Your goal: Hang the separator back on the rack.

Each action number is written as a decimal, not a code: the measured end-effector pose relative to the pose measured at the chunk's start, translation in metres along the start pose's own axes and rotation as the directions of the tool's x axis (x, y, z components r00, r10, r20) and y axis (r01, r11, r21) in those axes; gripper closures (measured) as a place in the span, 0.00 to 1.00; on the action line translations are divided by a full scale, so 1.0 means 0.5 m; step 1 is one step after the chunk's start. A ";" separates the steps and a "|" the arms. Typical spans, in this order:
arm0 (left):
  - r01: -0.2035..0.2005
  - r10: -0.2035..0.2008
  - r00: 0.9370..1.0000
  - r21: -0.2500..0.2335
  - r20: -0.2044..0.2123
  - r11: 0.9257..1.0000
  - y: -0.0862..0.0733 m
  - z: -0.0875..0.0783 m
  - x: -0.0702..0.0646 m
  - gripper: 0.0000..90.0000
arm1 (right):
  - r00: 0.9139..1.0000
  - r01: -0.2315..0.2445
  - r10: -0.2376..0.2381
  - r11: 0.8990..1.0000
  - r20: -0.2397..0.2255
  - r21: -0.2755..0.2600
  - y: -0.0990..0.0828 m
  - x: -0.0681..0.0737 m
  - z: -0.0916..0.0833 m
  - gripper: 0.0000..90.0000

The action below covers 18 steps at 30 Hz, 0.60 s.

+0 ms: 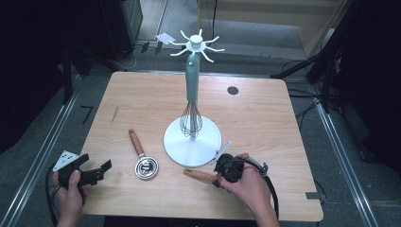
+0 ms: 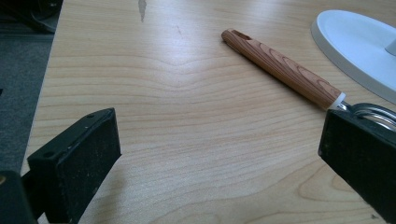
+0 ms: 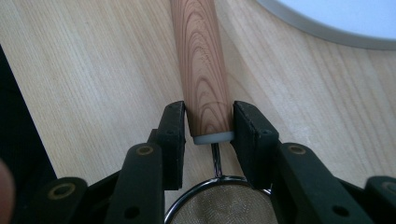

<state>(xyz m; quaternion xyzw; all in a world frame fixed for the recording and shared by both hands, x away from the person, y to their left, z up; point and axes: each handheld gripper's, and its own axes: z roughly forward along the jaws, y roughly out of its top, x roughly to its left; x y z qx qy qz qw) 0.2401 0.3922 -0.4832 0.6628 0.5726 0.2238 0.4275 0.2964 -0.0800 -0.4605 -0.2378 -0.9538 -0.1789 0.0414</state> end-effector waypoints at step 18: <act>0.001 -0.001 1.000 0.000 0.000 1.000 0.000 0.000 0.000 0.00 | 0.999 -0.016 0.018 0.995 0.028 -0.098 -0.017 0.006 -0.036 0.79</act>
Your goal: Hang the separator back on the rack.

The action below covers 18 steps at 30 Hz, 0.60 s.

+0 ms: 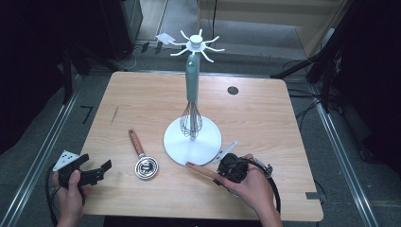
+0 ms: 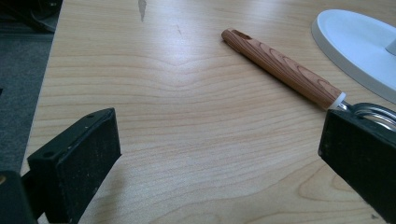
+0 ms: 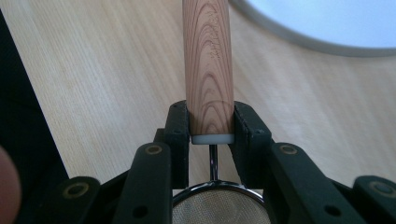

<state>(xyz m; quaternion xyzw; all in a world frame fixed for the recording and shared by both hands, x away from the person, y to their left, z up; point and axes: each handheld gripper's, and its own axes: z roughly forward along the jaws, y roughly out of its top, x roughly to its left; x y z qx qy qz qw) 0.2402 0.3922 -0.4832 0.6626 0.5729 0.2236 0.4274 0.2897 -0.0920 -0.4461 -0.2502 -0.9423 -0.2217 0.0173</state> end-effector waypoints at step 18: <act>-0.005 0.005 1.000 -0.003 -0.002 1.000 0.000 -0.001 0.000 0.00 | 0.985 -0.126 0.150 0.961 0.085 -0.246 -0.054 -0.027 -0.063 0.80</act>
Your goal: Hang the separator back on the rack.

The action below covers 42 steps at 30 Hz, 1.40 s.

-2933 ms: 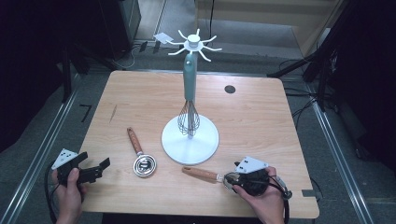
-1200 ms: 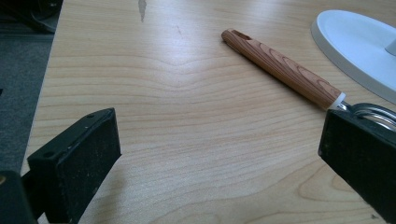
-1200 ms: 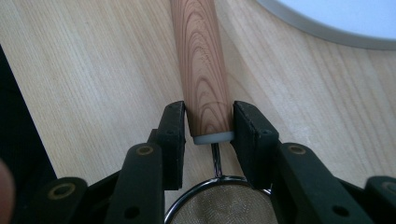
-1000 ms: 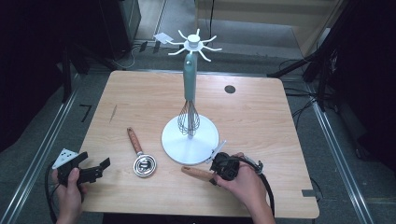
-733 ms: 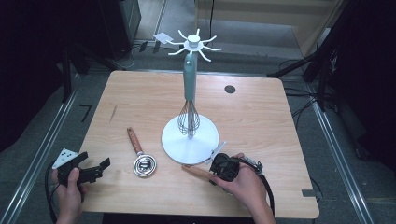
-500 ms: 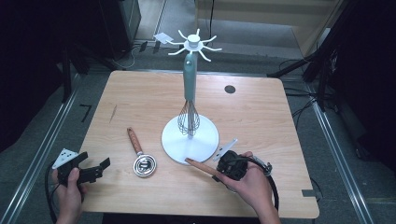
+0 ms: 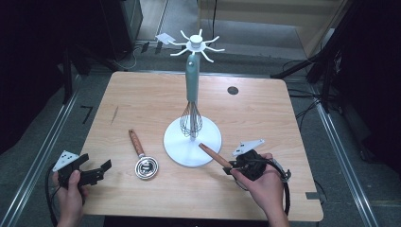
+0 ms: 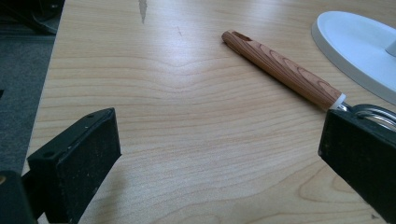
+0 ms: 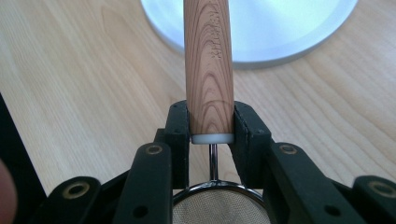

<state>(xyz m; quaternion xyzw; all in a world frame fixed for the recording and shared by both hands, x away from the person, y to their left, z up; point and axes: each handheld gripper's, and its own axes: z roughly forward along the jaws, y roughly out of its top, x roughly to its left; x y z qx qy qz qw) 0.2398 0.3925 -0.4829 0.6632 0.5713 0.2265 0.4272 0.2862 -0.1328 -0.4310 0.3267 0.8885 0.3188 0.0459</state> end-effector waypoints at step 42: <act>-0.001 0.001 1.000 -0.001 -0.003 1.000 0.000 0.001 -0.001 0.00 | 0.979 -0.115 0.180 0.873 0.095 -0.473 -0.021 0.003 -0.062 0.79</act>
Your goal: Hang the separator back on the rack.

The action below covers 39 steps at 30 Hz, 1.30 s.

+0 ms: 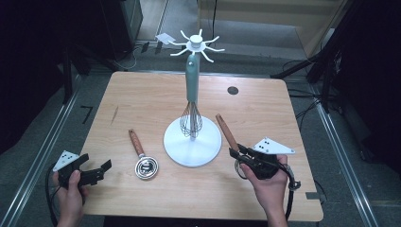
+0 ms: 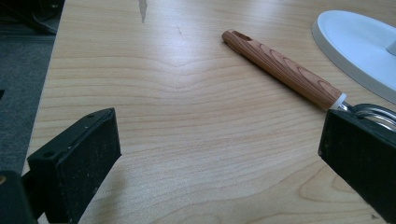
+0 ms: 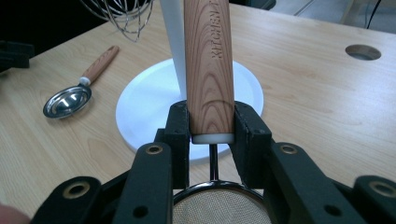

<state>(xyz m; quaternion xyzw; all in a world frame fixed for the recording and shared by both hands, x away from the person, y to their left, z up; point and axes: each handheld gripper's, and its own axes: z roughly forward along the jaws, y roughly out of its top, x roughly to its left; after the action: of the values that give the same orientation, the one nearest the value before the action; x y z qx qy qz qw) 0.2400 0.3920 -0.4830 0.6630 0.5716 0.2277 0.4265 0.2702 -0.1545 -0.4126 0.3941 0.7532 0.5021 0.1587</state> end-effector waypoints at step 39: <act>-0.011 0.011 1.000 -0.009 -0.007 1.000 -0.001 -0.002 -0.003 0.00 | 0.998 0.065 -0.061 0.980 0.026 -0.186 0.060 0.069 -0.026 0.79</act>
<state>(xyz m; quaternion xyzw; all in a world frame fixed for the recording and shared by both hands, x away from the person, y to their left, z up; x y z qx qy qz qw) 0.2386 0.3906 -0.4827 0.6633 0.5683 0.2348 0.4265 0.2529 -0.1312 -0.3752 0.3585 0.7134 0.5611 0.2184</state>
